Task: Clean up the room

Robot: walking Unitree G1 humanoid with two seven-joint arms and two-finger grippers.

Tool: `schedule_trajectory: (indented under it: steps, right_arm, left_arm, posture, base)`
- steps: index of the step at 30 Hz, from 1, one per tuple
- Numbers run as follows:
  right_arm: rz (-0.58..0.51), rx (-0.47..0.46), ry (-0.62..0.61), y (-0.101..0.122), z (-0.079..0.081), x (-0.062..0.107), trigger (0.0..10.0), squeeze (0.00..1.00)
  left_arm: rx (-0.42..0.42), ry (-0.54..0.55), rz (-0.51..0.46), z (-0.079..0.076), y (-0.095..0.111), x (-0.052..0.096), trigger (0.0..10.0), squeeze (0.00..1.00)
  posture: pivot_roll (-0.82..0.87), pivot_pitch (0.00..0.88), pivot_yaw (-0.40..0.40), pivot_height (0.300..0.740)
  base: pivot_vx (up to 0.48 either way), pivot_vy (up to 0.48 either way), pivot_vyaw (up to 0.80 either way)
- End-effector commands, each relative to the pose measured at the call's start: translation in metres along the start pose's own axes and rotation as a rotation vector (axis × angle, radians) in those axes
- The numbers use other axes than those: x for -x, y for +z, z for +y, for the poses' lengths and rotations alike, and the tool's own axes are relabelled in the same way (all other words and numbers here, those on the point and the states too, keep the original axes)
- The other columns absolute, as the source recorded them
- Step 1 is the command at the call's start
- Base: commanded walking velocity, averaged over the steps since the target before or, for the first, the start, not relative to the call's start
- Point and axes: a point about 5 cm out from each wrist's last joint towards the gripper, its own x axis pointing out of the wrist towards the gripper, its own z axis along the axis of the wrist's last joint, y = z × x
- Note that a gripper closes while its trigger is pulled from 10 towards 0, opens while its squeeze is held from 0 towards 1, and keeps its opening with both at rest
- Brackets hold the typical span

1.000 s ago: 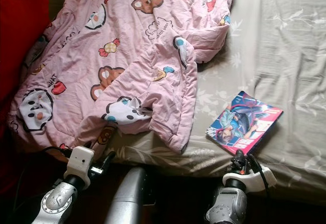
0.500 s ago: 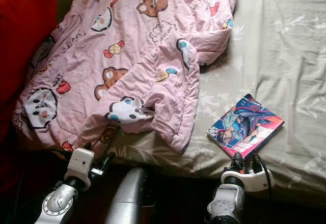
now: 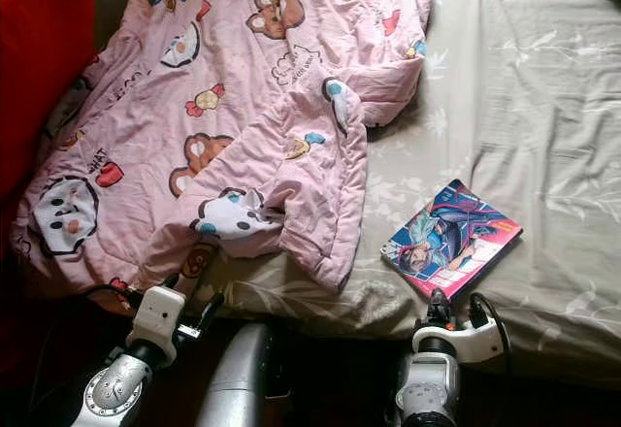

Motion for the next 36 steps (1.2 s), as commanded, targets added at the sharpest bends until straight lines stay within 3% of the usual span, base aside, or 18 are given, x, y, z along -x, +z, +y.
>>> schedule_trajectory:
  steps: [1,2,4,5,22,23,24,25,36]
  right_arm:
    - [0.066,-0.038,-0.134,-0.019,-0.032,0.021,10.0,1.00]
    - [0.068,-0.030,-0.130,-0.019,-0.031,0.020,10.0,0.06]
    - [0.073,-0.021,-0.128,-0.019,-0.031,0.020,10.0,0.06]
    - [0.072,-0.022,-0.126,-0.019,-0.031,0.020,10.0,0.00]
    - [0.031,-0.049,-0.076,-0.014,-0.027,0.018,10.0,0.00]
    - [0.030,-0.048,-0.076,-0.014,-0.027,0.018,1.6,0.00]
    - [0.031,-0.045,-0.077,-0.013,-0.027,0.018,1.6,0.00]
    - [0.026,-0.047,-0.076,-0.012,-0.026,0.017,0.0,0.00]
    - [0.013,-0.040,-0.071,-0.006,-0.026,0.013,0.0,0.00]
  left_arm:
    - [-0.005,0.000,0.059,0.000,-0.014,0.010,10.0,0.00]
    - [-0.005,-0.001,0.059,0.000,-0.014,0.010,10.0,0.00]
    - [-0.005,-0.002,0.059,0.000,-0.014,0.011,10.0,0.00]
    - [-0.006,-0.004,0.060,0.000,-0.014,0.011,10.0,0.00]
    - [-0.015,-0.007,0.065,-0.001,-0.015,0.013,10.0,0.00]
    - [-0.015,-0.007,0.066,-0.001,-0.015,0.013,10.0,0.00]
    - [-0.016,-0.007,0.067,-0.001,-0.015,0.013,10.0,0.00]
    - [-0.016,-0.006,0.069,-0.001,-0.016,0.013,10.0,0.00]
    - [-0.023,0.002,0.074,0.000,-0.017,0.013,10.0,0.00]
  posture:
    - [0.05,0.310,0.179,0.628]
    - [0.05,0.310,0.179,0.628]
    - [0.05,0.310,0.179,0.628]
    - [0.05,0.311,0.179,0.628]
    - [0.05,0.315,0.181,0.628]
    - [0.05,0.315,0.181,0.628]
    - [0.05,0.315,0.181,0.628]
    - [0.05,0.315,0.183,0.628]
    - [0.05,0.307,0.184,0.628]
  base:
    - [0.000,0.000,0.00]
    - [0.000,0.000,0.00]
    - [0.000,0.000,0.00]
    - [0.000,0.000,0.00]
    - [0.000,0.000,0.00]
    - [0.000,0.000,0.00]
    - [0.000,0.000,0.00]
    - [0.000,0.000,0.00]
    - [0.000,0.000,0.00]
